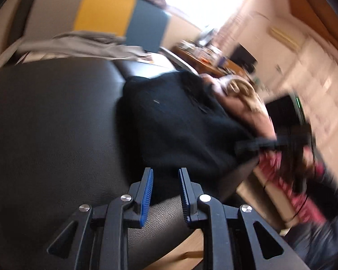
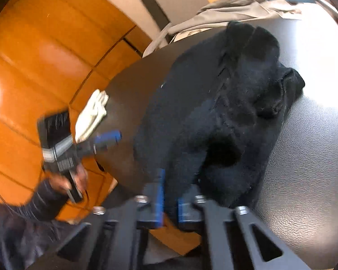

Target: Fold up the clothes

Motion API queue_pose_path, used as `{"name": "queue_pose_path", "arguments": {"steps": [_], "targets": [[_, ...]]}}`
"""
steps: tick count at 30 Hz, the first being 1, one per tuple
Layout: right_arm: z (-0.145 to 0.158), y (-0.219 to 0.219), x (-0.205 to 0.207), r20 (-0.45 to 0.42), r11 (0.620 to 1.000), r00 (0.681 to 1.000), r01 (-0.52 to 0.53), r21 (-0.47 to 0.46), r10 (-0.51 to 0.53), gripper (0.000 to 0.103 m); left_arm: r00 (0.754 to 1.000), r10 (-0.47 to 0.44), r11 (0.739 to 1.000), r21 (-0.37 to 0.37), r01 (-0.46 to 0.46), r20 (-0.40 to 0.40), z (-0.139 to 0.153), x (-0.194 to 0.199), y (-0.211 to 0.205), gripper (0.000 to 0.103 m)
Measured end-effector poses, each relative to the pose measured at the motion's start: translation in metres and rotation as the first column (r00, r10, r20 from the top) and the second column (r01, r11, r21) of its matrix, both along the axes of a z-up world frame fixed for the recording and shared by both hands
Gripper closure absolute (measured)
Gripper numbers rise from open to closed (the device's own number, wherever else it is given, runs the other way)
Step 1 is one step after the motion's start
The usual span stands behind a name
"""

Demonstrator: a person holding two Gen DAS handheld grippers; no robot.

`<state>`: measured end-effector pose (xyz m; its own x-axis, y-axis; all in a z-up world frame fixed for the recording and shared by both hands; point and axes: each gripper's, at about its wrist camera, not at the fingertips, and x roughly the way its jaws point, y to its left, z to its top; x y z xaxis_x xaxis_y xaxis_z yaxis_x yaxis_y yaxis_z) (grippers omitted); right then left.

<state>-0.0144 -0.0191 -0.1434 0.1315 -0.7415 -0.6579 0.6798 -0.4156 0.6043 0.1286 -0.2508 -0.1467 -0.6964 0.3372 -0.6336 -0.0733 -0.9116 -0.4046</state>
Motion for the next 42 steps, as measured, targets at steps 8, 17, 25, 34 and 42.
{"name": "queue_pose_path", "arguments": {"steps": [8,17,25,34,42], "targets": [[0.038,0.029,-0.007,0.061,0.987,0.993,0.111,-0.119,-0.104,0.097,0.973,-0.215,0.952,-0.203,0.227,0.079,-0.025,-0.029,0.04,0.082],[-0.011,0.057,-0.011,0.051,0.975,0.977,0.204,0.089,-0.209,0.096,0.938,-0.319,0.934,-0.126,0.336,0.136,-0.013,-0.024,0.025,0.081],[0.044,0.059,-0.03,-0.121,0.961,0.954,0.266,-0.072,-0.273,0.029,0.967,-0.256,0.965,0.064,0.255,0.005,0.019,-0.023,0.0,0.081],[0.012,-0.02,-0.066,-0.168,0.955,0.942,0.297,0.015,-0.29,0.06,0.99,-0.136,0.982,0.125,0.141,-0.044,0.019,-0.061,-0.009,0.081],[-0.005,-0.016,-0.085,-0.142,0.928,0.921,0.371,0.039,-0.362,0.055,0.989,-0.139,0.982,0.12,0.143,-0.046,0.008,-0.086,-0.001,0.081]]}}
